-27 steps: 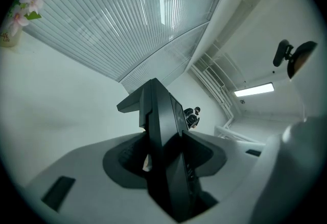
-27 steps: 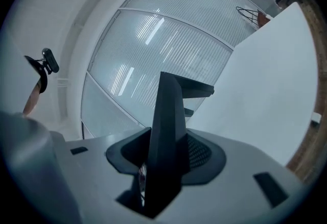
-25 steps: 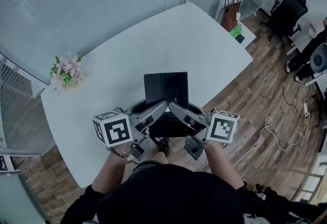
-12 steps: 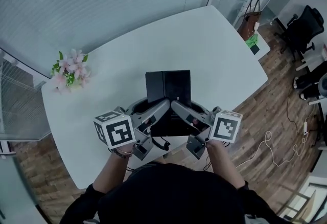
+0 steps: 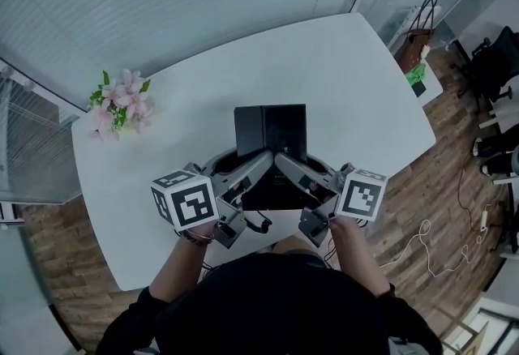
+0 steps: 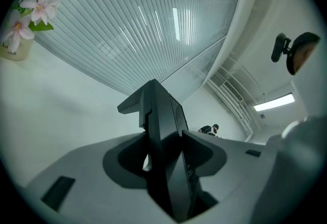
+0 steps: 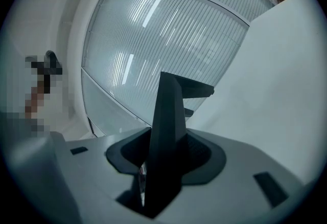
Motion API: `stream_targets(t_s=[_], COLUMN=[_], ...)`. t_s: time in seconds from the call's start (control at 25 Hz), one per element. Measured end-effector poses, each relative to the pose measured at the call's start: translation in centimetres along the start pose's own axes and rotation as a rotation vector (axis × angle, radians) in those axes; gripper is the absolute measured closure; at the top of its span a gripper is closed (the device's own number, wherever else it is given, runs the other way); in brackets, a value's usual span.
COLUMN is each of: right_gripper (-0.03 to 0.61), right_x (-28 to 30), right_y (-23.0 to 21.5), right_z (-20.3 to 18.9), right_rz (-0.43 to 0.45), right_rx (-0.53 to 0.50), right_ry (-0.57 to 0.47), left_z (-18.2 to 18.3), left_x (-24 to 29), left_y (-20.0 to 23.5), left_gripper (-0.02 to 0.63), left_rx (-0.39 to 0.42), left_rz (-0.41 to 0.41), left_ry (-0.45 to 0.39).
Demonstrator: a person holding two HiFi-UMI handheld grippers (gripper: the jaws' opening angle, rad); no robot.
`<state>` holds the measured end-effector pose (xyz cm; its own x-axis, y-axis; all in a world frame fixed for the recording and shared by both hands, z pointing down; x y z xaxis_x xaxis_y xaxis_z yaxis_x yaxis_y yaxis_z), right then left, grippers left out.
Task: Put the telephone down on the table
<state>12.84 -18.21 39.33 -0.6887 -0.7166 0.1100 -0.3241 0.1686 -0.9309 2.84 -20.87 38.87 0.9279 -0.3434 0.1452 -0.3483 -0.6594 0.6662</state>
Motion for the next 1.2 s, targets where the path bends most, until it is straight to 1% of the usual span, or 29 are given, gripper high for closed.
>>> stream_targets(t_s=[0.6, 0.76, 1.2], right_gripper=[0.394, 0.394, 0.394], right_x=[0.1, 0.4, 0.7], right_y=[0.2, -0.1, -1.0], right_z=[1.4, 1.6, 1.8], right_rz=[0.050, 0.064, 0.062], right_rx=[-0.012, -0.009, -0.006], right_ry=[0.132, 0.155, 0.197], left_z=[0.0, 0.0, -0.5], left_x=[0.3, 0.4, 0.6], left_y=[-0.8, -0.6, -0.1], left_gripper=[0.393, 0.393, 0.393], left_rx=[-0.020, -0.025, -0.042], left_rz=[0.099, 0.123, 0.157], left_ry=[-0.087, -0.100, -0.124])
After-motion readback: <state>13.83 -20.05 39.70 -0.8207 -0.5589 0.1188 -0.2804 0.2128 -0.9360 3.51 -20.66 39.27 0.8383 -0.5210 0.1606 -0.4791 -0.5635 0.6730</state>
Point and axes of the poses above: the fingertips, and each gripper's own axes: x forward along the fingers, y to its left, z out of its top, the point moved 4 cm from there along -x, backward along the fingers, and after that the axes turned 11 degrees about x, right-handed, at the moved point
